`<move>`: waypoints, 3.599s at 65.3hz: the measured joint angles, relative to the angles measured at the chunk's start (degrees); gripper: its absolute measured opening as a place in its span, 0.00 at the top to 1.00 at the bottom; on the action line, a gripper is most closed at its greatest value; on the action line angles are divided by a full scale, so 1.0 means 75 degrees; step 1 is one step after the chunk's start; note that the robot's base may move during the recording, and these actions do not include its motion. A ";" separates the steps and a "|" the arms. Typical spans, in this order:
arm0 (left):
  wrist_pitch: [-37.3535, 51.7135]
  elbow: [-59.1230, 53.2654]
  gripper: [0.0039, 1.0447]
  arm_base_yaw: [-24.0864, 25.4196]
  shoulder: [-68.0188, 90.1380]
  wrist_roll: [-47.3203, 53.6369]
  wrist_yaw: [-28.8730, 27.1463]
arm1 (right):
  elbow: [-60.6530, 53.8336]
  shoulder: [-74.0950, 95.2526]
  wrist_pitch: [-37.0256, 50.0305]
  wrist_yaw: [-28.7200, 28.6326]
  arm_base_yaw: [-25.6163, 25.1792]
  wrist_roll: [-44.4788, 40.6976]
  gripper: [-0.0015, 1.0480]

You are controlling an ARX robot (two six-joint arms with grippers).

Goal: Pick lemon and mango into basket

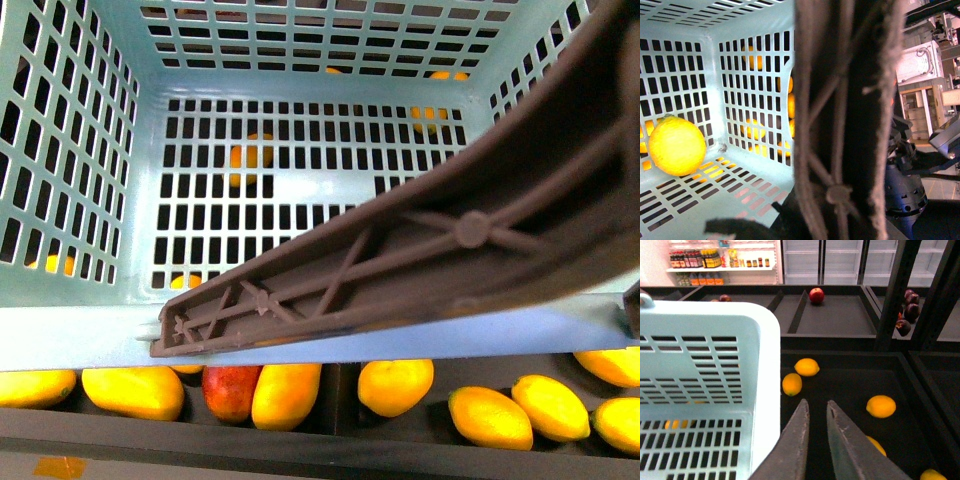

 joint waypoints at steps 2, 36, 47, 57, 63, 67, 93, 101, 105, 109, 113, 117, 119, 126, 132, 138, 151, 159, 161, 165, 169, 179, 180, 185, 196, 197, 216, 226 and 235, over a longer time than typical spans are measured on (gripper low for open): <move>0.0000 0.0000 0.96 0.0000 0.0000 0.0000 0.0000 | -0.0152 -0.0140 0.0006 -0.0070 -0.0064 -0.0006 0.92; 0.0000 0.0000 0.96 0.0000 0.0000 0.0000 0.0000 | -0.1652 -0.2326 -0.0670 -0.1291 -0.1151 -0.0055 0.98; 0.0000 0.0000 0.96 0.0000 0.0000 0.0006 -0.0003 | -0.1932 -0.3121 -0.1186 -0.1338 -0.1364 -0.0055 0.98; 0.0000 0.0000 0.96 0.0000 0.0000 0.0003 -0.0003 | -0.2270 -0.3646 -0.1259 -0.1338 -0.1367 -0.0055 0.98; 0.0000 0.0000 0.96 0.0000 0.0000 0.0006 0.0000 | -0.2294 -0.3923 -0.1530 -0.1355 -0.1370 -0.0055 0.98; 0.0000 0.0000 0.96 0.0000 0.0000 0.0015 -0.0003 | -0.2294 -0.4121 -0.1684 -0.1349 -0.1370 -0.0061 0.94; 0.0000 -0.0003 0.96 -0.0009 0.0000 0.0020 -0.0020 | -0.2294 -0.4249 -0.1722 -0.1323 -0.1370 -0.0058 0.33; 0.0000 -0.0003 0.96 -0.0085 0.0006 0.0076 0.0026 | -0.2294 -0.4246 -0.1722 -0.1329 -0.1370 -0.0058 0.15; 0.0000 -0.0012 0.96 -0.0079 0.0012 0.0035 0.0038 | -0.2294 -0.4249 -0.1728 -0.1329 -0.1373 -0.0055 0.07; 0.0000 -0.0012 0.96 -0.0070 0.0012 0.0020 0.0058 | -0.2294 -0.4278 -0.1728 -0.1335 -0.1381 -0.0058 0.09; 0.0000 -0.0012 0.96 -0.0070 0.0012 0.0020 0.0026 | -0.2294 -0.4275 -0.1731 -0.1332 -0.1381 -0.0058 0.08; 0.0000 -0.0012 0.96 -0.0070 0.0012 0.0047 0.0029 | -0.2294 -0.4275 -0.1731 -0.1332 -0.1381 -0.0058 0.08; 0.0000 -0.0015 0.96 -0.0067 0.0012 0.0032 0.0023 | -0.2294 -0.4275 -0.1734 -0.1335 -0.1381 -0.0058 0.08; 0.0000 -0.0017 0.96 -0.0012 0.0015 0.0041 -0.0052 | -0.2294 -0.4261 -0.1737 -0.1352 -0.1384 -0.0058 0.08; 0.0000 -0.0020 0.96 -0.0012 0.0015 0.0041 -0.0055 | -0.2294 -0.4261 -0.1734 -0.1341 -0.1384 -0.0055 0.08; 0.0000 -0.0020 0.96 -0.0012 0.0015 0.0023 -0.0009 | -0.2294 -0.4261 -0.1734 -0.1341 -0.1384 -0.0058 0.08; 0.0000 -0.0020 0.96 -0.0012 0.0015 0.0015 0.0026 | -0.2294 -0.4261 -0.1734 -0.1364 -0.1384 -0.0058 0.08; 0.0000 -0.0023 0.96 -0.0015 0.0015 0.0020 0.0023 | -0.2294 -0.4264 -0.1737 -0.1367 -0.1384 -0.0058 0.08; 0.0000 -0.0023 0.96 -0.0015 0.0015 0.0009 0.0015 | -0.2294 -0.4264 -0.1731 -0.1338 -0.1384 -0.0058 0.08; 0.0000 -0.0023 0.96 -0.0012 0.0015 0.0009 0.0012 | -0.2294 -0.4264 -0.1734 -0.1346 -0.1384 -0.0058 0.08; 0.0000 -0.0023 0.96 -0.0015 0.0015 0.0015 -0.0012 | -0.2294 -0.4264 -0.1734 -0.1346 -0.1384 -0.0058 0.08; 0.0000 -0.0023 0.96 0.0105 0.0015 -0.0015 -0.0111 | -0.2296 -0.4249 -0.1734 -0.1393 -0.1381 -0.0058 0.08; 0.0000 -0.0023 0.96 0.0108 0.0012 -0.0015 -0.0122 | -0.2296 -0.4249 -0.1734 -0.1393 -0.1384 -0.0058 0.08; 0.0000 -0.0023 0.96 0.0102 0.0012 0.0038 -0.0157 | -0.2296 -0.4255 -0.1734 -0.1384 -0.1384 -0.0058 0.08; 0.0000 -0.0032 0.96 0.0029 0.0012 -0.0003 -0.0032 | -0.0933 -0.2798 -0.5388 0.0796 -0.1953 0.1588 0.08; 0.0000 -0.0035 0.96 0.0017 0.0012 0.0006 -0.0009 | -0.0857 -0.2454 -0.5447 0.0583 -0.2267 0.1684 0.08; 0.0000 -0.0035 0.96 -0.0023 0.0012 0.0009 0.0029 | 0.0262 0.3692 -0.1661 -0.2165 -0.5843 -0.0629 0.08; 0.0000 -0.0035 0.96 -0.0020 0.0012 0.0009 -0.0023 | 0.0793 0.5546 -0.1693 -0.2378 -0.5995 -0.1918 0.08; 0.0000 -0.0035 0.96 -0.0020 0.0012 0.0020 -0.0029 | 0.1134 0.6184 -0.1807 -0.2468 -0.5732 -0.2634 0.08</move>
